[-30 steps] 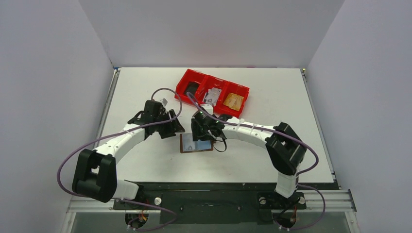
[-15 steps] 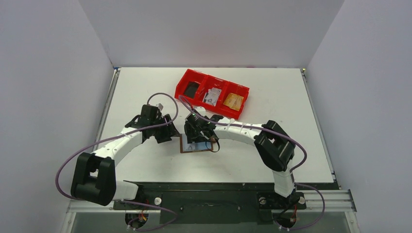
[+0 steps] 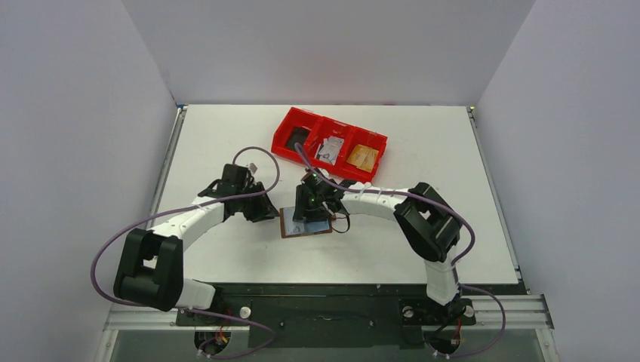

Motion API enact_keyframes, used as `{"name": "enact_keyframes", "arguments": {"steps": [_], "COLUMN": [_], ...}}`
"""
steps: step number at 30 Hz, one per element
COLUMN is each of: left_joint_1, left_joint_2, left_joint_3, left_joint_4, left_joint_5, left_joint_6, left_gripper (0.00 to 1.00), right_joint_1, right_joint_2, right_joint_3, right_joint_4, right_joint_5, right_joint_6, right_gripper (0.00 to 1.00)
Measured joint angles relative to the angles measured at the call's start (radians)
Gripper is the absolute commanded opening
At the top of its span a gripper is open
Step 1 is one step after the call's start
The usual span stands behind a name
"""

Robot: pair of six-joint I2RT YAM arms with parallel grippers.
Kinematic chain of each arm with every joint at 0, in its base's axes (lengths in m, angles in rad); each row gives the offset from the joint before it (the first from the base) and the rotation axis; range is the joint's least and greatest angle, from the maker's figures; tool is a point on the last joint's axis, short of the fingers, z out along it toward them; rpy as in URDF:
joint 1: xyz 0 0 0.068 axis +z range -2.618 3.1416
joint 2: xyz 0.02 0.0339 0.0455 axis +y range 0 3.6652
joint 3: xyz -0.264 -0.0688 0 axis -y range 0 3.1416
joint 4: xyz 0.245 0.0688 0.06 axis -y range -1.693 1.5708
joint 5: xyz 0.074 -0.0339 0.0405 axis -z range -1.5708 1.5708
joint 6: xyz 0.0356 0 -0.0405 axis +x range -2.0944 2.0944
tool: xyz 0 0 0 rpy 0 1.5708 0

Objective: Take the credit cards out of the card holder
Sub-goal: Remove the credit card from the card holder.

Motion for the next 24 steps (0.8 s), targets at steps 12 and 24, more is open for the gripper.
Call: {"name": "enact_keyframes", "arguments": {"steps": [12,24], "left_joint_1": [-0.064,-0.105], "left_joint_2": [0.107,0.196], "left_joint_3": [0.000,0.016], "left_joint_4": [0.064,0.111], "left_joint_5": [0.014,0.014], "left_joint_6": [-0.026,-0.053], "left_gripper": [0.07,0.03], "right_joint_1": [-0.066,-0.094], "right_joint_2": [-0.029,-0.037], "right_joint_3": [-0.119,-0.170], "right_joint_4": [0.183,0.265], "right_joint_5": [-0.137,-0.194], "right_joint_6": [0.096,0.135], "right_gripper": [0.44,0.43]}}
